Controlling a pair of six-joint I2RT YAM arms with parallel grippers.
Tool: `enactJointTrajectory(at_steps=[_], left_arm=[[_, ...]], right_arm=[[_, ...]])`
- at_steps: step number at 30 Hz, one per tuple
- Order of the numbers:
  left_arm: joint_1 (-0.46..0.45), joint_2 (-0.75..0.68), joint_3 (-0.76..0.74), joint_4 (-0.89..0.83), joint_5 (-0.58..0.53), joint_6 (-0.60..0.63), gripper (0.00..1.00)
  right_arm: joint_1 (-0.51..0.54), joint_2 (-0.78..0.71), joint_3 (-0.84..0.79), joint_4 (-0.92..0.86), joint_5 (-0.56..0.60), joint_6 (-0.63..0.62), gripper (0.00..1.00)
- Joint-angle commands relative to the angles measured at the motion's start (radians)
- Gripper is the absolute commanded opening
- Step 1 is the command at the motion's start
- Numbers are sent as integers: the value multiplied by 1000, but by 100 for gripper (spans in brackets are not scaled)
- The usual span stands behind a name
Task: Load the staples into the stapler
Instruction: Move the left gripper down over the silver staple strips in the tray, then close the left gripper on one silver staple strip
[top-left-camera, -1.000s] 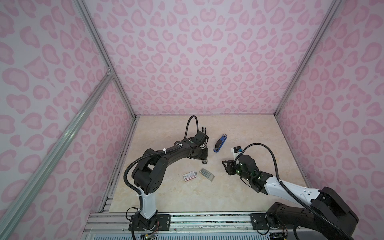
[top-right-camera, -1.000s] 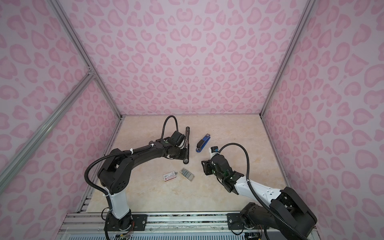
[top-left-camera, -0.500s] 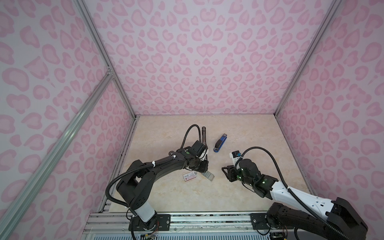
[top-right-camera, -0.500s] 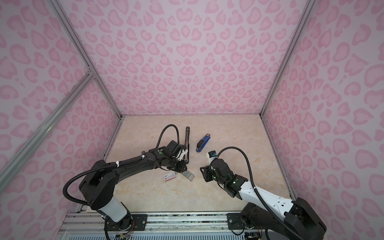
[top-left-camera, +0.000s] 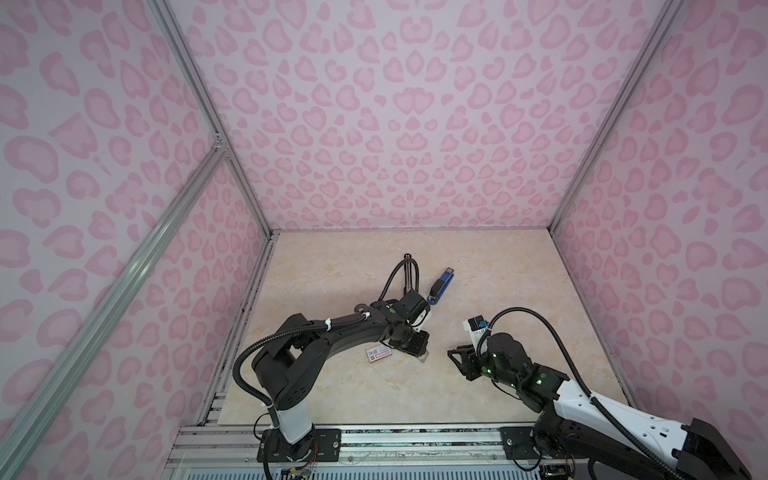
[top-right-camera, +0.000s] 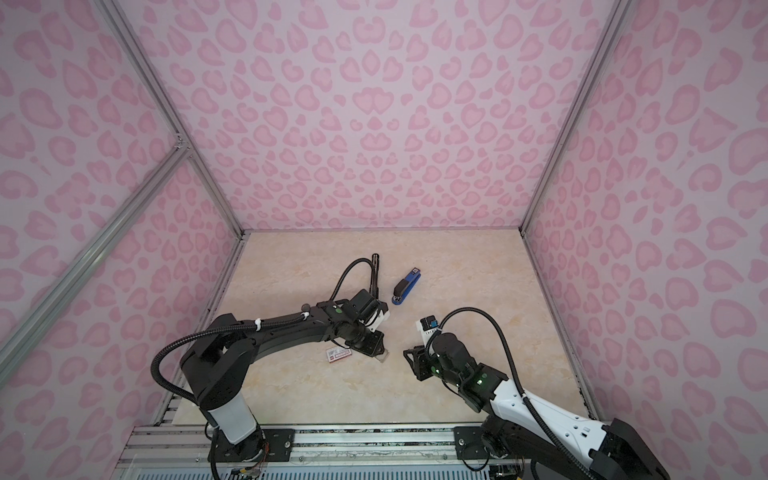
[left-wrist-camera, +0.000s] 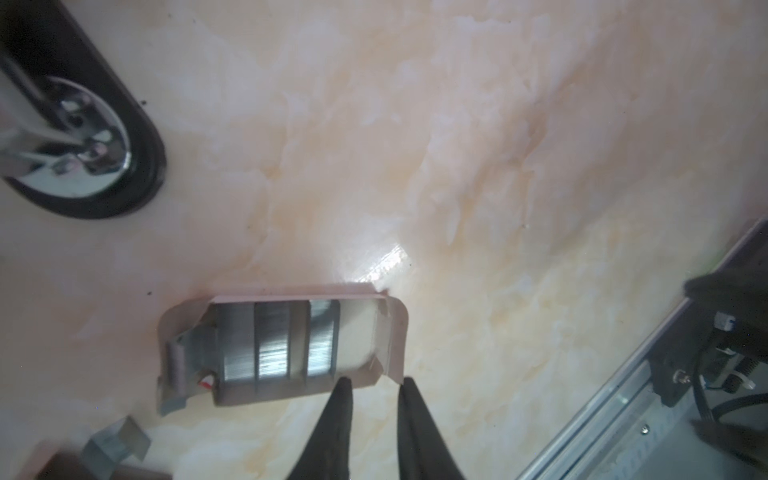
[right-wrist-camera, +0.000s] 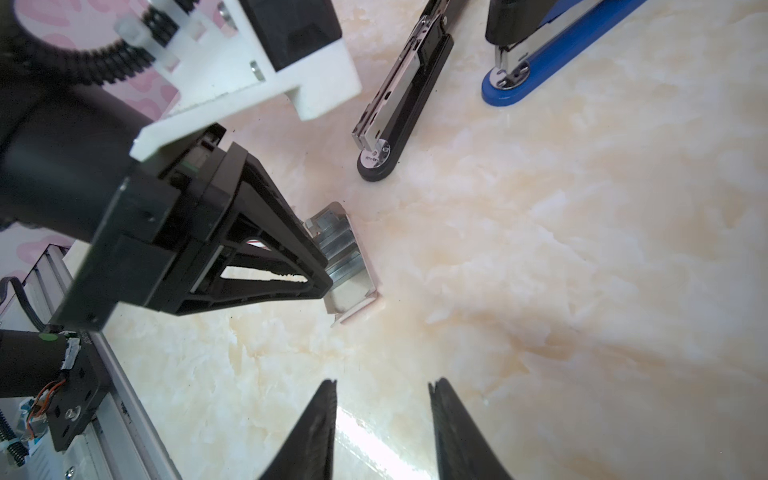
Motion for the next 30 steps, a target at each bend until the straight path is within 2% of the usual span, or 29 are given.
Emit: enactJointTrajectory(at_steps=[1, 5, 20, 30], left_arm=[[-2, 15, 14, -18, -18, 6, 22], [-5, 34, 29, -33, -50, 13, 26], [-12, 96, 65, -57, -59, 34, 24], [-25, 64, 67, -68, -68, 35, 25]], right_arm=[[1, -5, -11, 13, 20, 5, 40], [2, -11, -22, 36, 21, 8, 40], [0, -86, -50, 23, 65, 28, 40], [0, -88, -49, 18, 76, 25, 40]])
